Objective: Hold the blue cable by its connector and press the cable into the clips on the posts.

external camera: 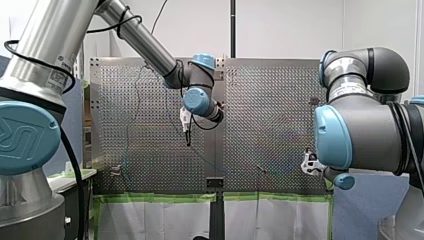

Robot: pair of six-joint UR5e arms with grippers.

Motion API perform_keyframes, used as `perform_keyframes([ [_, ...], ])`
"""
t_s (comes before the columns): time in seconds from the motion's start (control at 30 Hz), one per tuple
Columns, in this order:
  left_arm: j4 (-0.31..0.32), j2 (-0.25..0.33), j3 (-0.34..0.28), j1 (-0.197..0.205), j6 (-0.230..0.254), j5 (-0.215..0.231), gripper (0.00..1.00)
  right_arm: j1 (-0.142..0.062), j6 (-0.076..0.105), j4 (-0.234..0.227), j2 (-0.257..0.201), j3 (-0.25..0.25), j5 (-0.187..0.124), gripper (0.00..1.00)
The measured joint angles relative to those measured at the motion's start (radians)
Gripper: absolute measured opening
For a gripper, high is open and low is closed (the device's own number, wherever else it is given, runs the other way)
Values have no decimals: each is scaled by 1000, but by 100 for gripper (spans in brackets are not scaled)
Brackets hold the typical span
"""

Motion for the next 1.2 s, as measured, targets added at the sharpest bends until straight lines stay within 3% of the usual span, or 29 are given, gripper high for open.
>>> perform_keyframes([
  [0.23, 60, 60, -60, 4, -4, 0, 100, -1, -16, 1, -53, 30, 1, 0],
  [0.47, 123, 123, -123, 6, 1, -26, 100, -1, -45, -5, -107, 73, 3, 0],
  [0.77, 202, 196, -201, 4, 22, -50, 100, 7, -49, -18, -119, 92, 41, 0],
  [1.03, 276, 166, -276, 3, 26, -48, 100, 26, -49, -13, -112, 92, 59, 0],
  [1.2, 319, 160, -319, 6, 32, -50, 100, 48, -56, -17, -108, 92, 61, 0],
])
